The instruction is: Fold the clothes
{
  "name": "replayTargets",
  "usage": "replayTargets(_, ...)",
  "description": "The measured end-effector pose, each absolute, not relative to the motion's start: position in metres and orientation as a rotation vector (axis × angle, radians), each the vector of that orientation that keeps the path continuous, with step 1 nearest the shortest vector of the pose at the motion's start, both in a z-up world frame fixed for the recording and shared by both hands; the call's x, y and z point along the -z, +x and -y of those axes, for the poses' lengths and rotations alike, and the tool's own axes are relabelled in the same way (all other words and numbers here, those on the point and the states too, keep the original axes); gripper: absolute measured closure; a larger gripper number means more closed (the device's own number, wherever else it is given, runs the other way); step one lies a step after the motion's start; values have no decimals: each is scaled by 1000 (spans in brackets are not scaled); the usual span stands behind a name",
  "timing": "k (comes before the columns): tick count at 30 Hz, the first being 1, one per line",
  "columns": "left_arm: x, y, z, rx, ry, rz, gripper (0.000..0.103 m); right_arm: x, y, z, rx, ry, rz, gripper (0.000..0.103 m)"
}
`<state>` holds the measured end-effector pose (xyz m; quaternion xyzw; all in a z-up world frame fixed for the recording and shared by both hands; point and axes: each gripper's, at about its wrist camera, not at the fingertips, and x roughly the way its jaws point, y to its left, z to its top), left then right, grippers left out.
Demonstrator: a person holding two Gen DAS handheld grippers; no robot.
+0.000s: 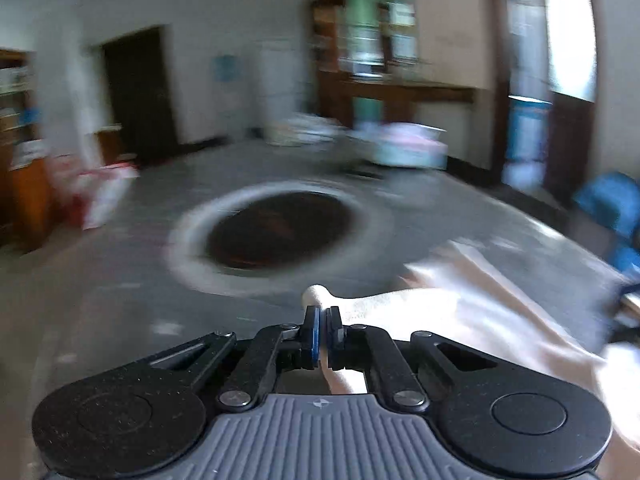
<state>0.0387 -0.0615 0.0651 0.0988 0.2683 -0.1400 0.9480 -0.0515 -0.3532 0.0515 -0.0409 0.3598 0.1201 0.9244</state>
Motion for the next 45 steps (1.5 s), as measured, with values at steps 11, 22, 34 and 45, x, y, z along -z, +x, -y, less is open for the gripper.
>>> replayTargets(11, -51, 64, 23, 241, 90, -663, 96, -53, -2, 327, -355, -123, -729, 43)
replayTargets(22, -16, 92, 39, 285, 116, -729, 94, -29, 73, 307, -404, -156, -784, 44)
replayTargets(34, -32, 97, 31, 290, 163, -704, 94, -34, 71, 274, -478, -257, -766, 44)
replayTargets(45, -21, 102, 33, 383, 179, -769, 93, -32, 24, 175, -792, -383, -767, 45)
